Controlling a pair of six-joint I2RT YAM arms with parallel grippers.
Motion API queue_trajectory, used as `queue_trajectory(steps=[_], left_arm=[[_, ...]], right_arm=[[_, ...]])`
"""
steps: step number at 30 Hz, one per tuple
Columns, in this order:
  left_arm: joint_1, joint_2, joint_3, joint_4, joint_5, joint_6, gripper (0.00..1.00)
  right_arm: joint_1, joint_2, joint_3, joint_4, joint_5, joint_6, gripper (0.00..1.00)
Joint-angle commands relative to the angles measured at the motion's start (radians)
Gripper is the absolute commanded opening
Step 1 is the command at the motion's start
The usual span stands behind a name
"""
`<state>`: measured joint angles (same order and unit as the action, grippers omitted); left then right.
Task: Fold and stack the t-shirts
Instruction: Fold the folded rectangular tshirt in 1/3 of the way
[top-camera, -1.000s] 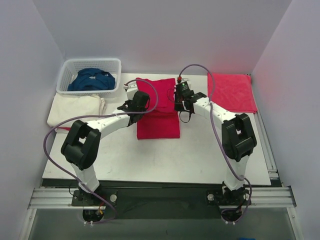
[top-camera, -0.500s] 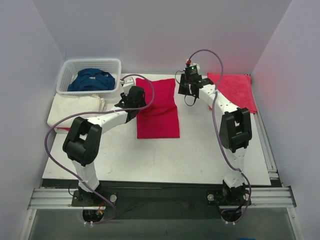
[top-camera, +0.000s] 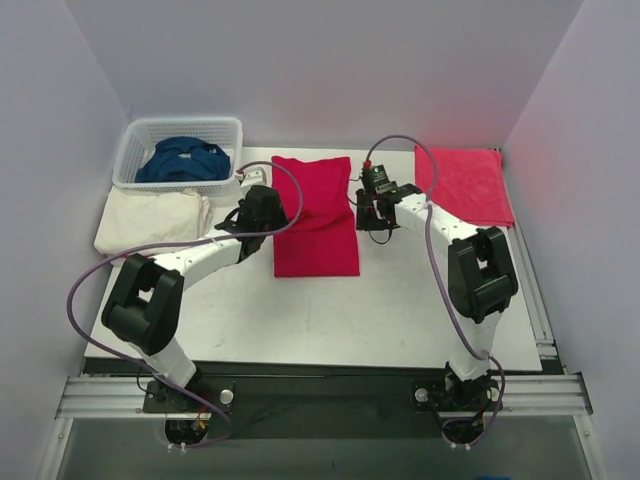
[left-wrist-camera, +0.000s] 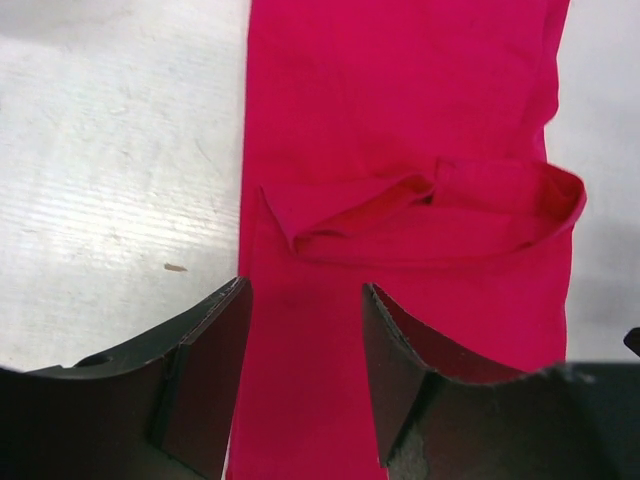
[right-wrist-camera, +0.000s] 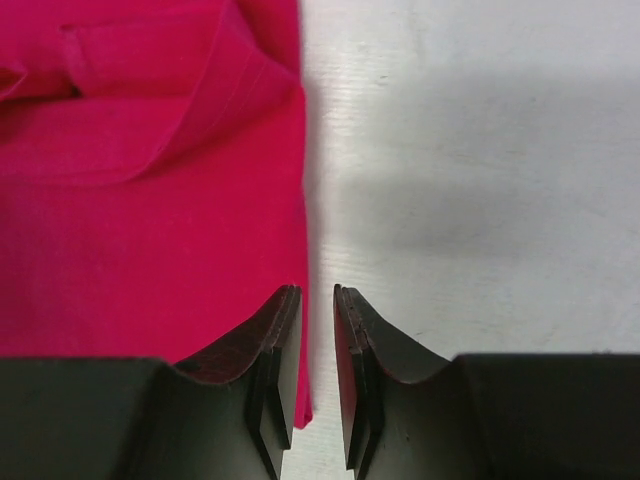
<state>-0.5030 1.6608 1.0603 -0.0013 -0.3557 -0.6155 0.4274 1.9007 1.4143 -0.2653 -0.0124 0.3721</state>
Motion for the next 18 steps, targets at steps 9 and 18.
queue_trajectory(steps=[9,18], left_arm=[[-0.008,0.203,0.093,-0.034,0.202,-0.066,0.58],[-0.006,0.297,0.199,-0.074,0.170,-0.040,0.58]], right_arm=[[0.050,0.121,0.156,-0.002,-0.096,0.013,0.21],[0.048,0.254,0.298,-0.009,-0.130,0.027,0.21]])
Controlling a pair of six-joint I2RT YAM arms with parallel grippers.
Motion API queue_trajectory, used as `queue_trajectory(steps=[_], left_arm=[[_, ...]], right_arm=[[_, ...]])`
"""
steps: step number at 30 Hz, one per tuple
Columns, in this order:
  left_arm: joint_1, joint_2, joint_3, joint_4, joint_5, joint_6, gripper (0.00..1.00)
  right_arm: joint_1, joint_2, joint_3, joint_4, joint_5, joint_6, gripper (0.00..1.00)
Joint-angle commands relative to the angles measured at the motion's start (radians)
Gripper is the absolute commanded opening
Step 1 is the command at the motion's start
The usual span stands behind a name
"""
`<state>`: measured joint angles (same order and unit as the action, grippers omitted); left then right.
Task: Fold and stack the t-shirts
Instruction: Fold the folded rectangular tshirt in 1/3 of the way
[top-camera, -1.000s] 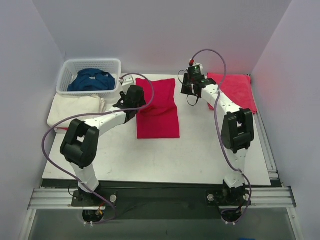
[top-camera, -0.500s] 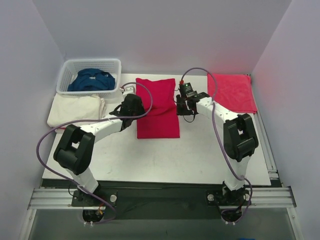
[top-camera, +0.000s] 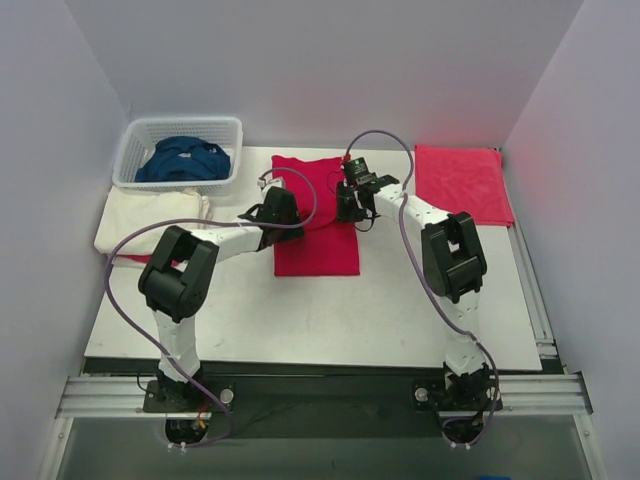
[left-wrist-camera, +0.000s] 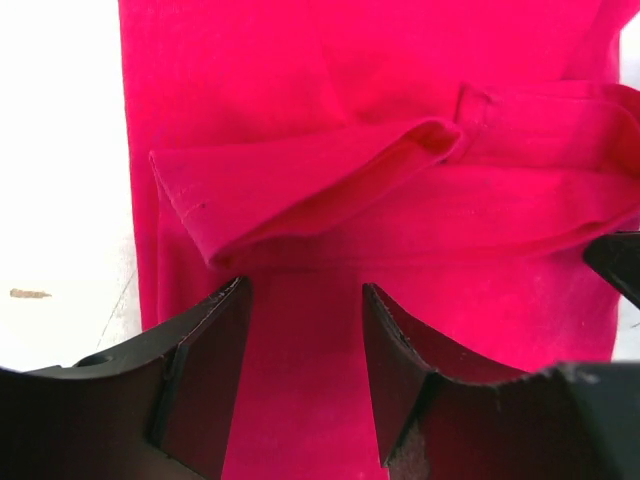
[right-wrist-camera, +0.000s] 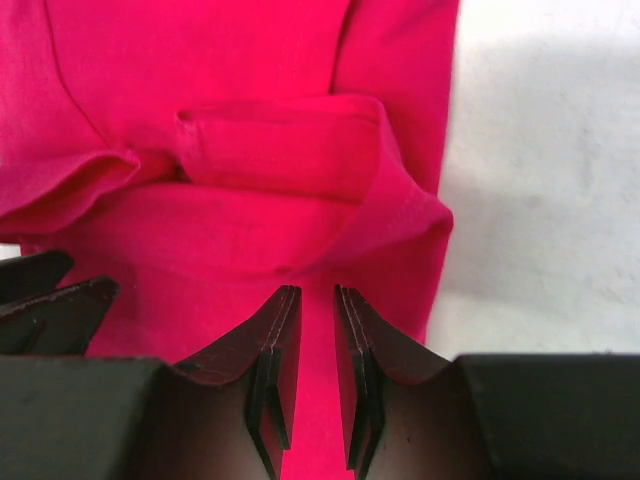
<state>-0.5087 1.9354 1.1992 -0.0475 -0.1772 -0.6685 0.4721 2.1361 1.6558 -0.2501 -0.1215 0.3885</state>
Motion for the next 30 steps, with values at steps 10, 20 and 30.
queue_trajectory(steps=[10,20,30], left_arm=[[0.010,0.074,0.177,-0.014,-0.125,0.096,0.58],[0.030,0.140,0.263,0.157,-0.248,0.167,0.59],[0.068,-0.097,0.088,-0.026,-0.130,0.150,0.62]], right_arm=[[-0.004,0.119,0.189,-0.017,0.014,0.007,0.20],[-0.073,0.156,0.344,-0.012,0.100,0.013,0.21],[-0.164,-0.160,-0.040,-0.046,0.071,-0.014,0.27]])
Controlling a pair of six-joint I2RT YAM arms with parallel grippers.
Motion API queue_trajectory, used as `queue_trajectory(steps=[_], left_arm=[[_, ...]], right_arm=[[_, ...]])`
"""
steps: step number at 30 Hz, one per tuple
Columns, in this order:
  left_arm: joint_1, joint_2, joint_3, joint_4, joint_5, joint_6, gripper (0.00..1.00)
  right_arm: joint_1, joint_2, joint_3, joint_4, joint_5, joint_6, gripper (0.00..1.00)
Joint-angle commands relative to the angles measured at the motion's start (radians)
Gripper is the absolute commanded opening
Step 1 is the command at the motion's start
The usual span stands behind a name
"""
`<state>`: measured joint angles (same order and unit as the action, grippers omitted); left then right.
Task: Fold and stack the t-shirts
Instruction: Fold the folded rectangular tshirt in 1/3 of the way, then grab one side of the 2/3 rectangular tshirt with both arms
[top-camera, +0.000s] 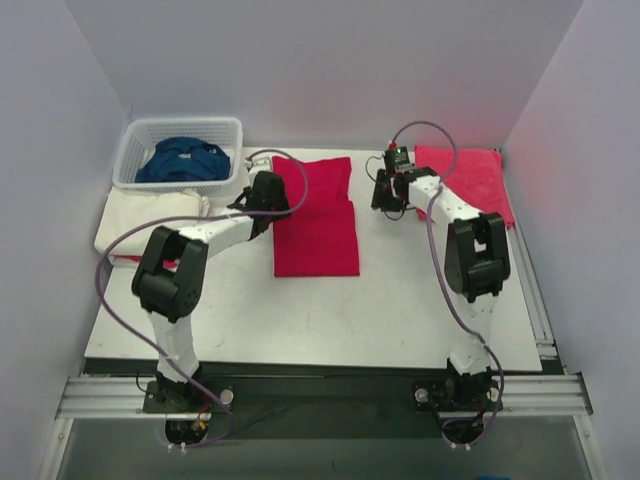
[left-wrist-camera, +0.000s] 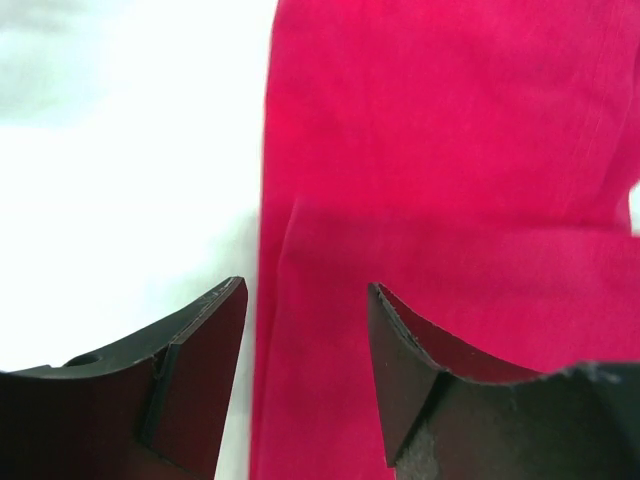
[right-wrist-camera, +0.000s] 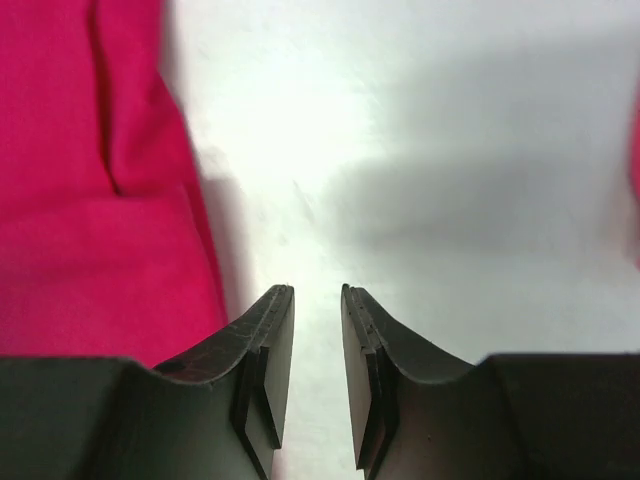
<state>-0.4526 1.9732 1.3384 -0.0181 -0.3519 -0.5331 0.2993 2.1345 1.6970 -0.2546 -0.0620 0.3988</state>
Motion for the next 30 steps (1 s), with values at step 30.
queue_trajectory(steps=[30], left_arm=[[0.051,-0.415,-0.647,0.190,0.521,-0.139,0.66]], right_arm=[[0.100,-0.412,-0.698,0.179,-0.209,0.055,0.29]])
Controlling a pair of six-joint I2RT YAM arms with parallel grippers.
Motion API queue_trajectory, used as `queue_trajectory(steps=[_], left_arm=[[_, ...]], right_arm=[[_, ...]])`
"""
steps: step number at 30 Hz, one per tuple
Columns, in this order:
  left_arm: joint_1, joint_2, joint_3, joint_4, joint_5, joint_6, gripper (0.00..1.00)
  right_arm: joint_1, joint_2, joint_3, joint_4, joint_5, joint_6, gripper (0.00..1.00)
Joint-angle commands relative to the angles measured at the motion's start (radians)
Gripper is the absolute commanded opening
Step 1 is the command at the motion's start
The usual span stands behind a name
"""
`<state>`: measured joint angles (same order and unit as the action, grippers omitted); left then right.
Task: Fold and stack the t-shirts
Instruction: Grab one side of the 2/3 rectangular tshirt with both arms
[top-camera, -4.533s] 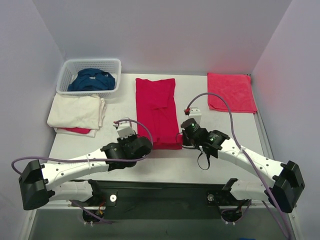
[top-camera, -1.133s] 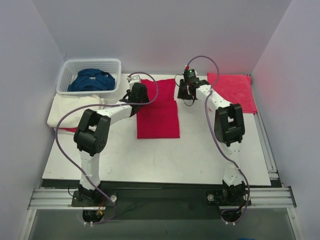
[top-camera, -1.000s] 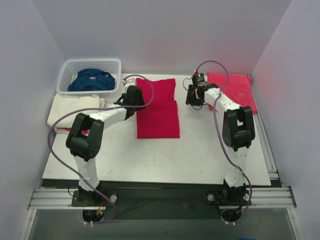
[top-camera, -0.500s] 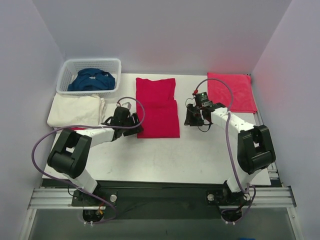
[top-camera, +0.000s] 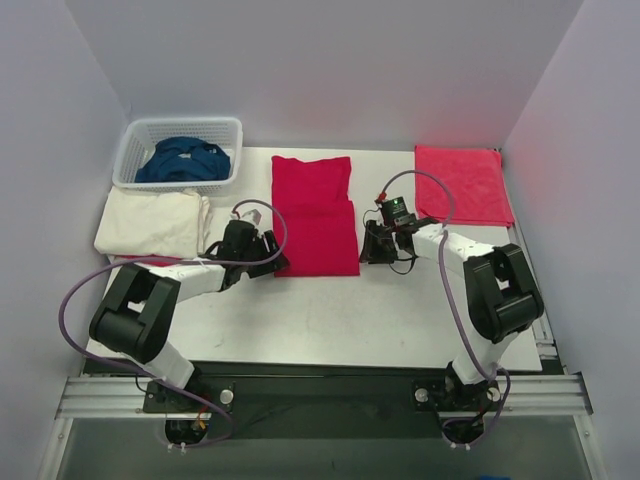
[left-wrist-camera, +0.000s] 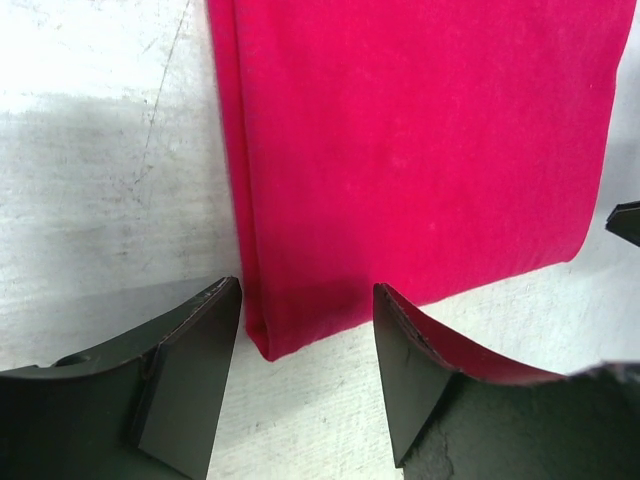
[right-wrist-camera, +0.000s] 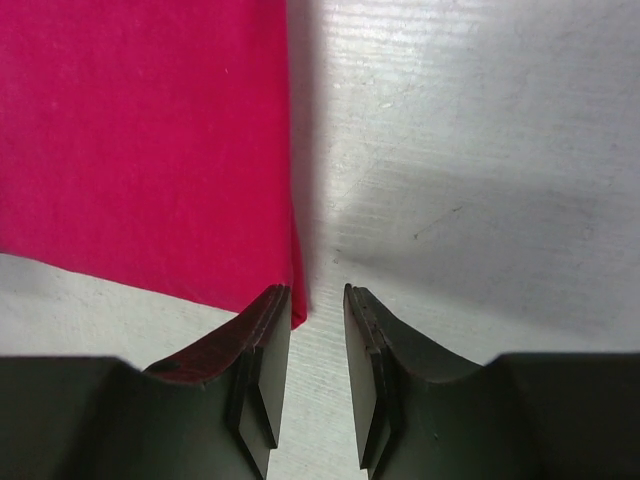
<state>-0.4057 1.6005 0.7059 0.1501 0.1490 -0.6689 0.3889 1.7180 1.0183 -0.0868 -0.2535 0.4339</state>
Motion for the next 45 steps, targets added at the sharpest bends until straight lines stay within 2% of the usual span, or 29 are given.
queue_trajectory(steps=[1,11,21,30,37,45], left_arm=[[0.004,-0.045,-0.016,0.020,0.020,-0.003,0.65],[0.004,-0.034,-0.033,0.029,0.029,-0.006,0.61],[0.004,-0.014,-0.042,0.037,0.029,-0.011,0.60],[0.004,-0.016,-0.040,0.031,0.020,-0.012,0.60],[0.004,-0.011,-0.049,0.032,0.017,-0.012,0.60],[0.004,-0.013,-0.055,0.031,0.017,-0.015,0.60]], right_arm=[[0.010,0.006,-0.026,0.018,-0.024,0.023,0.29],[0.041,0.002,-0.095,0.111,-0.061,0.037,0.31],[0.070,-0.017,-0.087,0.096,-0.021,0.037,0.31],[0.169,-0.106,-0.086,0.001,0.213,0.014,0.29],[0.179,-0.109,-0.075,-0.013,0.230,0.009,0.29],[0.179,-0.018,-0.058,0.024,0.217,-0.007,0.27]])
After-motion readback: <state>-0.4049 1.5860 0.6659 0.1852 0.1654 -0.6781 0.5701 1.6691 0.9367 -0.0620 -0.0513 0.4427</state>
